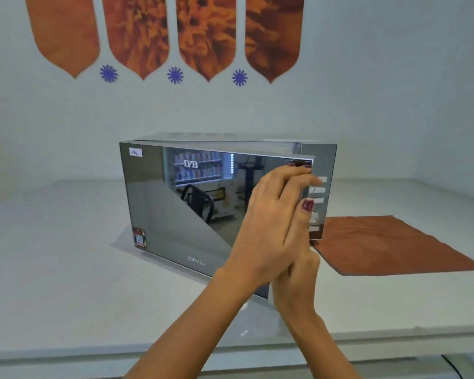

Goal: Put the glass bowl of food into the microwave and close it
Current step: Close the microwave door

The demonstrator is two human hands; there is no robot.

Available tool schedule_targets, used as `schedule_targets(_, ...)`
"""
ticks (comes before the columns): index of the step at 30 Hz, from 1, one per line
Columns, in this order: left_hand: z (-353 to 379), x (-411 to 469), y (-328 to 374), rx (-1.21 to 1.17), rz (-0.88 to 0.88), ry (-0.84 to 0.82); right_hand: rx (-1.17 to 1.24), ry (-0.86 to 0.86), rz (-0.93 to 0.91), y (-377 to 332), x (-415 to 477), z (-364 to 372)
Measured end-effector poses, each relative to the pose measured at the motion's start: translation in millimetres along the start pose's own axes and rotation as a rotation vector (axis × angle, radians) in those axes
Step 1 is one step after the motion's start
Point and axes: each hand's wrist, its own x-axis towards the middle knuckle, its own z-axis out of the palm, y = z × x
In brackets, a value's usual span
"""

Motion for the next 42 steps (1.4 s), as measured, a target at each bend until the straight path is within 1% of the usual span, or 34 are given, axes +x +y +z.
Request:
schedule_targets(2,5.5,5.2,-12.9,0.001,0.012,-0.029,0.093,-0.005,0.079,9.9,9.1,-1.6)
schedule_targets(4,10.1,11.3,-25.8,0.027,-0.016,-0.035,0.168,-0.017,0.180,17.6,18.2,-3.2)
schedule_targets(6,14.6,21.2,-40.0,0.121,-0.043,-0.033,0.196,-0.015,0.257,28.5,27.6,-4.2)
schedule_targets(8,19.9,35.0,-52.1,0.276,-0.006,-0.051,0.234,-0.015,0.327,41.9,37.0,-3.9)
schedule_targets(11,31.5,60.0,-59.8,0.376,0.033,-0.070,0.256,-0.031,0.386,65.8,49.0,-2.0)
schedule_targets(15,46.1,89.6,-68.6,0.433,-0.034,-0.069,0.305,-0.042,0.437,89.9,64.0,2.4)
schedule_targets(18,48.0,108.0,-84.2,0.441,-0.102,-0.152,0.314,-0.051,0.486,106.0,76.1,7.0)
schedule_targets(20,47.4,115.7,-95.4,0.502,-0.109,-0.212,0.328,-0.051,0.519,115.5,82.0,9.5)
schedule_targets(23,49.0,122.6,-110.6,0.607,-0.136,-0.227,0.314,-0.034,0.540,127.4,89.4,15.1)
schedule_targets(27,56.6,128.0,-120.9,0.678,-0.155,-0.213,0.293,-0.013,0.549,136.3,96.7,20.9)
schedule_targets(35,63.1,129.7,-123.1,0.685,-0.144,-0.095,0.310,0.002,0.555,142.6,97.7,23.7)
schedule_targets(42,65.8,136.4,-124.5,0.726,-0.138,-0.101,0.304,0.016,0.547,144.1,98.5,24.3)
